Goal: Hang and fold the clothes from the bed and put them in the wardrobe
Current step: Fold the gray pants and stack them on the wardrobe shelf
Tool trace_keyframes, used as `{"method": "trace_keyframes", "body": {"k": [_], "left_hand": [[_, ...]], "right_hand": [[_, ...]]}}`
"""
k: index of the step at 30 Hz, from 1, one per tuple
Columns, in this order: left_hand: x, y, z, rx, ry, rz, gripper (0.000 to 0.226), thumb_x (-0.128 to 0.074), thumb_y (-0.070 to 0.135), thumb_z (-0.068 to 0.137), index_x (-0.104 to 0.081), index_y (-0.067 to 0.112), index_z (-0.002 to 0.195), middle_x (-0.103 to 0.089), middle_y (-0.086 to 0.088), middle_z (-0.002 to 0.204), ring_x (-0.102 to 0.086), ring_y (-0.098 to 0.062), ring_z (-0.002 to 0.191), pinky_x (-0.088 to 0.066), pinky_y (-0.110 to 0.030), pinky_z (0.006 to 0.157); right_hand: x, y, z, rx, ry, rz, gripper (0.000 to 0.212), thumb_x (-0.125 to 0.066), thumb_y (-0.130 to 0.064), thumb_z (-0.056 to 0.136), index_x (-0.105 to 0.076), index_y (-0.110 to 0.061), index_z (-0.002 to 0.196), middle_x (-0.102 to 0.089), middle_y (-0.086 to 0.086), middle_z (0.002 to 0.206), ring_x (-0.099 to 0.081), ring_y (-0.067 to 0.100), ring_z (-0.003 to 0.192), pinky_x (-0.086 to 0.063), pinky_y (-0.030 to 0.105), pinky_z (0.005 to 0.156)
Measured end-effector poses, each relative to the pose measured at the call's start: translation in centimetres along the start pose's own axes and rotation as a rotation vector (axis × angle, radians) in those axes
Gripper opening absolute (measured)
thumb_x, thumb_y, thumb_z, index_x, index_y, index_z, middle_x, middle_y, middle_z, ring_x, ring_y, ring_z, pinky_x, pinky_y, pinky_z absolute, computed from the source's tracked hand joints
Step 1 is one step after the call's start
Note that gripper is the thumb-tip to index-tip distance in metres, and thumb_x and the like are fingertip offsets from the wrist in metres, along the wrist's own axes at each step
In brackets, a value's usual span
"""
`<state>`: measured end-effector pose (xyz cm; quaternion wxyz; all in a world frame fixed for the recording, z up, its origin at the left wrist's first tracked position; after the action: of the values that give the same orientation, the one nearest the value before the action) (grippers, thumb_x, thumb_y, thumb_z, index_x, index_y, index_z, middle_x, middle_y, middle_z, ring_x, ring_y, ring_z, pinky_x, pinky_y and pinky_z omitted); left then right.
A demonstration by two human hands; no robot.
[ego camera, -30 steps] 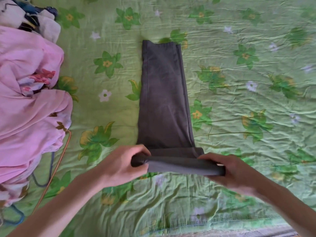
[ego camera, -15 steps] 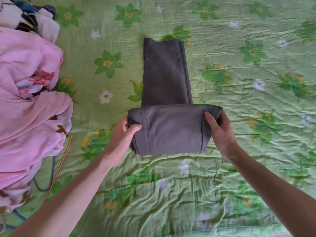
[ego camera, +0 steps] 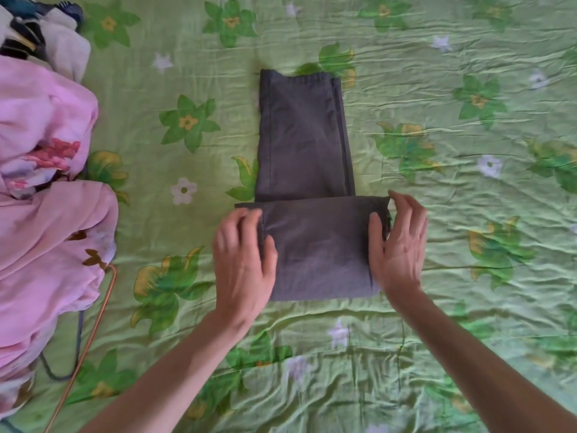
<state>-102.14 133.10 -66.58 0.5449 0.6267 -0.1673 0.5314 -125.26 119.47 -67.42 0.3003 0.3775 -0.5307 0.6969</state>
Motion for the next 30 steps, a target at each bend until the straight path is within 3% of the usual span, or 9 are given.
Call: {"method": "trace_keyframes", "body": {"k": [4, 9, 14, 16, 18, 20, 22, 25, 30], "left_hand": [[-3.7, 2.0, -2.5, -0.293, -0.317, 0.184, 0.055, -0.039, 0.038, 0.111, -0.040, 0.012, 0.160, -0.030, -0.012, 0.170, -0.022, -0.031, 0.160, -0.022, -0.055, 0.127], [-5.2, 0.5, -2.6, -0.353, -0.442, 0.182, 0.069, -0.034, 0.054, 0.109, -0.025, 0.017, 0.167, -0.013, -0.009, 0.175, -0.009, -0.029, 0.163, -0.020, -0.054, 0.128], [-5.7, 0.7, -2.6, -0.432, -0.598, 0.304, 0.114, -0.054, 0.079, 0.083, -0.014, 0.014, 0.168, -0.001, -0.022, 0.174, 0.001, -0.039, 0.162, -0.015, -0.059, 0.128], [-5.4, 0.5, -3.0, -0.463, -0.627, 0.393, 0.123, -0.067, 0.071, 0.073, -0.014, 0.012, 0.167, -0.001, -0.026, 0.173, -0.002, -0.042, 0.161, -0.016, -0.062, 0.127], [-5.0, 0.7, -3.6, -0.428, -0.639, 0.496, 0.131, -0.078, 0.062, 0.067, -0.014, 0.006, 0.166, -0.017, -0.023, 0.169, -0.016, -0.041, 0.157, -0.016, -0.065, 0.126], [-5.2, 2.0, -4.4, -0.403, -0.650, 0.631, 0.131, -0.080, 0.049, 0.073, -0.001, -0.004, 0.164, -0.023, -0.020, 0.159, -0.024, -0.041, 0.147, -0.013, -0.065, 0.127], [-5.7, 3.5, -4.8, -0.359, -0.679, 0.687, 0.118, -0.070, 0.035, 0.087, 0.012, -0.007, 0.160, -0.017, -0.020, 0.157, -0.021, -0.041, 0.148, -0.010, -0.065, 0.127], [-5.2, 4.7, -4.3, -0.287, -0.703, 0.645, 0.093, -0.054, 0.025, 0.097, 0.004, -0.005, 0.162, -0.017, -0.020, 0.162, -0.017, -0.041, 0.152, -0.010, -0.065, 0.126], [-2.3, 4.6, -5.1, -0.260, -0.709, 0.490, 0.081, -0.055, 0.017, 0.095, -0.015, 0.003, 0.164, -0.027, -0.014, 0.161, -0.025, -0.035, 0.150, -0.017, -0.059, 0.126]], "right_hand": [[-1.7, -2.0, -3.6, 0.384, -0.156, -0.059, 0.044, -0.053, -0.022, 0.107, -0.054, -0.008, 0.149, -0.044, 0.011, 0.160, -0.037, 0.026, 0.152, -0.036, 0.050, 0.119], [-4.2, -0.1, -5.3, 0.377, -0.323, -0.093, 0.057, -0.039, -0.038, 0.109, -0.034, -0.015, 0.162, -0.025, 0.005, 0.171, -0.021, 0.020, 0.159, -0.031, 0.049, 0.124], [-5.5, 0.0, -5.4, 0.335, -0.347, -0.239, 0.061, -0.034, -0.041, 0.108, -0.027, -0.018, 0.164, -0.017, 0.001, 0.173, -0.013, 0.017, 0.160, -0.025, 0.045, 0.126], [-5.2, -0.3, -5.6, 0.337, -0.350, -0.291, 0.062, -0.033, -0.044, 0.108, -0.027, -0.018, 0.164, -0.017, 0.002, 0.173, -0.013, 0.019, 0.160, -0.026, 0.046, 0.126], [-4.2, -0.8, -5.8, 0.356, -0.337, -0.351, 0.066, -0.036, -0.049, 0.107, -0.028, -0.018, 0.164, -0.017, 0.003, 0.173, -0.013, 0.022, 0.160, -0.026, 0.048, 0.126], [-3.2, -1.5, -6.3, 0.410, -0.342, -0.413, 0.072, -0.039, -0.056, 0.104, -0.028, -0.016, 0.164, -0.017, 0.004, 0.173, -0.011, 0.023, 0.161, -0.023, 0.050, 0.127], [-2.8, -2.1, -7.2, 0.468, -0.388, -0.446, 0.080, -0.039, -0.063, 0.102, -0.026, -0.014, 0.164, -0.015, 0.004, 0.173, -0.009, 0.022, 0.161, -0.020, 0.050, 0.127], [-2.8, -2.1, -8.2, 0.465, -0.470, -0.441, 0.091, -0.041, -0.072, 0.096, -0.025, -0.014, 0.164, -0.015, 0.004, 0.173, -0.009, 0.020, 0.161, -0.018, 0.049, 0.127], [-2.5, -1.7, -9.2, 0.534, -0.627, -0.422, 0.111, -0.058, -0.071, 0.079, -0.018, -0.016, 0.166, -0.008, 0.004, 0.174, -0.006, 0.023, 0.161, -0.016, 0.048, 0.124]]}}
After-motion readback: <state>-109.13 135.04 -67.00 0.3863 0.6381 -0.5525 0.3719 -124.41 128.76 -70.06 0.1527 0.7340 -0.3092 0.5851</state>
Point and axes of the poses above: each hand's wrist, its own z-axis towards the middle knuckle, its own x-axis out of the back of the hand, y = z × x, the point moved 7 cm from there along z, towards the middle knuckle
